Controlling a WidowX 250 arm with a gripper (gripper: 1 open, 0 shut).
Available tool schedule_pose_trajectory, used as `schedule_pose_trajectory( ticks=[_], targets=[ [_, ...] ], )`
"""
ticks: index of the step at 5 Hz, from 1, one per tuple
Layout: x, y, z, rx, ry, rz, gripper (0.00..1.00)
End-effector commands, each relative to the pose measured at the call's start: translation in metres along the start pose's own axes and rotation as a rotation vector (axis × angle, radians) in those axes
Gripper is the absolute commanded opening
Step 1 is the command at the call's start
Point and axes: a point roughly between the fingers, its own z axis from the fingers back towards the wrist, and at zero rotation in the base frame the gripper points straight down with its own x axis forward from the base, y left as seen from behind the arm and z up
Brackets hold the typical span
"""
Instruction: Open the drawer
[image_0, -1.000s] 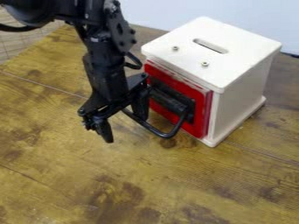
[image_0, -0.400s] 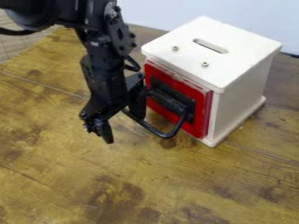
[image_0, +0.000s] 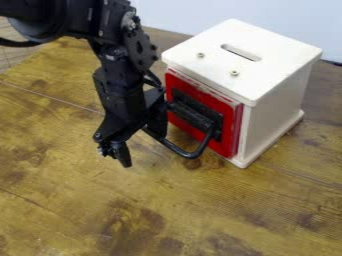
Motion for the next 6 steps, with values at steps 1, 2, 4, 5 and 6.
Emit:
schedule_pose_trajectory(
  ticks=[1, 2, 4, 5, 6],
  targets=[
    [0.004, -0.002, 0.01, -0.027, -0.031, 0.007, 1.0],
    [0.005, 0.0, 0.006, -0.019, -0.038, 0.015, 1.0],
    [0.008, 0.003, -0.002, -0.003, -0.05, 0.023, 1.0],
    [0.01, 0.004, -0.006, 0.004, -0.054, 0.026, 1.0],
    [0.01, 0.003, -0.008, 0.011, -0.052, 0.03, 1.0]
  ],
)
